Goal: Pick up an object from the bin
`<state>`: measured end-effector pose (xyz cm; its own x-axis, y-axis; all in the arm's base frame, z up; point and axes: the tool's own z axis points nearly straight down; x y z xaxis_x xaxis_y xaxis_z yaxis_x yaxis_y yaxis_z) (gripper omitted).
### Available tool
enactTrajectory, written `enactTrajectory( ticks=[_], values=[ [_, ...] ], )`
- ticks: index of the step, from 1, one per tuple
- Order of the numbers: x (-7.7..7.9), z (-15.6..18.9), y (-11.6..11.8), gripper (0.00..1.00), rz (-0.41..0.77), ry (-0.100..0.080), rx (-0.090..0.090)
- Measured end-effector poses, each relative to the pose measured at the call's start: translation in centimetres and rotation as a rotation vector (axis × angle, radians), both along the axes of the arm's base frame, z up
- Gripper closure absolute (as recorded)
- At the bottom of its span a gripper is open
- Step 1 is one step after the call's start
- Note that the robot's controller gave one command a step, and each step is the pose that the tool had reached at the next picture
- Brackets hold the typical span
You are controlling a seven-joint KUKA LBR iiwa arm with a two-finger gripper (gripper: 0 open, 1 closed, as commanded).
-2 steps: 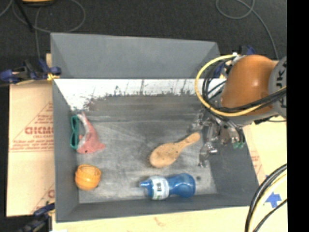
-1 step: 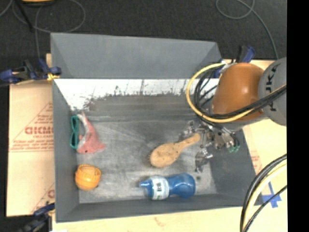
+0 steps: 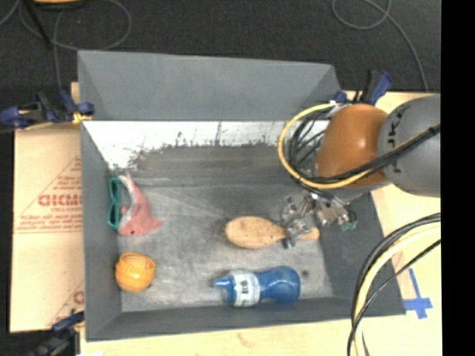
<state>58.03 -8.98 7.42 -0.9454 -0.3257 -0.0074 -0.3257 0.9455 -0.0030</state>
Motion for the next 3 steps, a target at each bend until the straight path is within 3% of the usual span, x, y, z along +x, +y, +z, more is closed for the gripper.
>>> enactTrajectory(
  ticks=[1, 2, 3],
  values=[
    [0.0, 0.0, 0.0, 1.00, 0.000, 0.000, 0.000],
    [-1.7, 0.1, -0.5, 1.00, -0.040, -0.012, 0.002],
    [-1.2, 17.0, -3.7, 1.00, 0.099, -0.003, -0.004]
  ],
)
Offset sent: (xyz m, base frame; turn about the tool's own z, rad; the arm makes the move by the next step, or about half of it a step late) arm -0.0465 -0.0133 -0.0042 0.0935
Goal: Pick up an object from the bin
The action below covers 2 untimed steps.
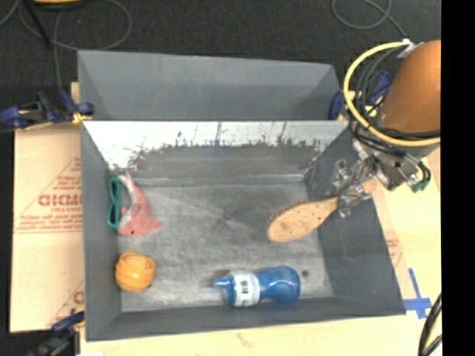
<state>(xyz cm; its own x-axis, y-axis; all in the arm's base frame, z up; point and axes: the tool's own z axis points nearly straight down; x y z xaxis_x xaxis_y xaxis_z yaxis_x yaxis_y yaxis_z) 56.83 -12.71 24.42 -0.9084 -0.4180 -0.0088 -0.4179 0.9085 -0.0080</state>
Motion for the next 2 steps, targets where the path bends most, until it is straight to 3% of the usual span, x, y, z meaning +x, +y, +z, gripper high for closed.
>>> enactTrajectory(
  ticks=[1, 2],
  values=[
    [-0.13, -0.33, 0.19, 0.00, 0.000, 0.007, 0.004],
    [-0.12, -0.32, 0.22, 0.00, 0.000, 0.007, 0.005]
  ],
)
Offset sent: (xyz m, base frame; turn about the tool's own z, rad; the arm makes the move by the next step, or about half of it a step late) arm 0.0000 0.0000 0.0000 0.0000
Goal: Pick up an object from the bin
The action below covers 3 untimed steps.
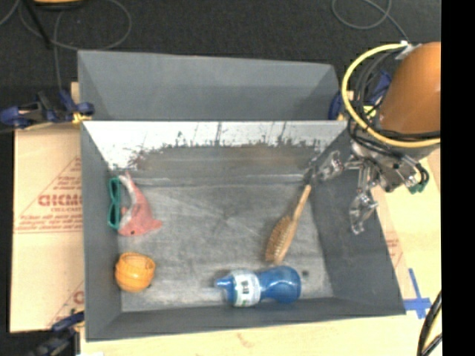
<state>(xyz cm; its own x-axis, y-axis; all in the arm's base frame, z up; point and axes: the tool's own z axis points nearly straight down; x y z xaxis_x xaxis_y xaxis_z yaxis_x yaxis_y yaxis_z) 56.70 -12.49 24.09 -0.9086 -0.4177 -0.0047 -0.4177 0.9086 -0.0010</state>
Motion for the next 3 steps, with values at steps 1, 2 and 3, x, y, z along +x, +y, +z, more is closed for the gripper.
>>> enactTrajectory(
  ticks=[1, 2, 3],
  values=[
    [-0.2, -3.9, 0.6, 0.00, 0.003, -0.009, -0.002],
    [0.2, -10.2, 1.1, 0.00, 0.148, -0.004, -0.004],
    [2.6, -16.5, 3.0, 1.00, 0.038, -0.007, -0.001]
  ],
)
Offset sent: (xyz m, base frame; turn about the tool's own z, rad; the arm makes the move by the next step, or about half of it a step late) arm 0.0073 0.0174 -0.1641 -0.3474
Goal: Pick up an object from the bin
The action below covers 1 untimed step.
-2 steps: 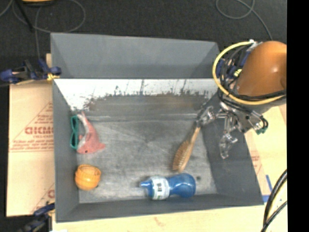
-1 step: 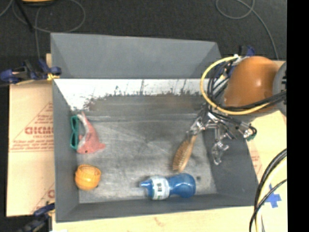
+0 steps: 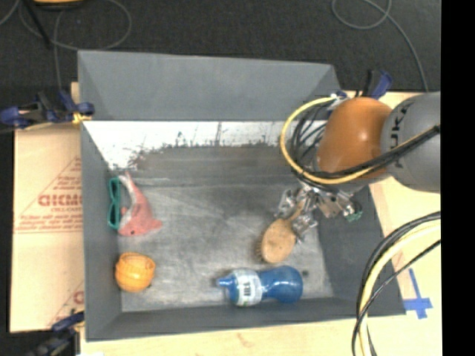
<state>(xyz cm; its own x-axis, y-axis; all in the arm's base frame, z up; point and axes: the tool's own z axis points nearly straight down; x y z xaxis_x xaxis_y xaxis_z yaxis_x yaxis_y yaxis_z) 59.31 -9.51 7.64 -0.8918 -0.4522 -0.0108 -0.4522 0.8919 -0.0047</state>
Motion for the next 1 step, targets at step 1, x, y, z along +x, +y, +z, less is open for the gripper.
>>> enactTrajectory(
  ticks=[1],
  values=[
    [0.00, 0.00, -0.01, 1.00, 0.000, 0.000, 0.000]
  ],
)
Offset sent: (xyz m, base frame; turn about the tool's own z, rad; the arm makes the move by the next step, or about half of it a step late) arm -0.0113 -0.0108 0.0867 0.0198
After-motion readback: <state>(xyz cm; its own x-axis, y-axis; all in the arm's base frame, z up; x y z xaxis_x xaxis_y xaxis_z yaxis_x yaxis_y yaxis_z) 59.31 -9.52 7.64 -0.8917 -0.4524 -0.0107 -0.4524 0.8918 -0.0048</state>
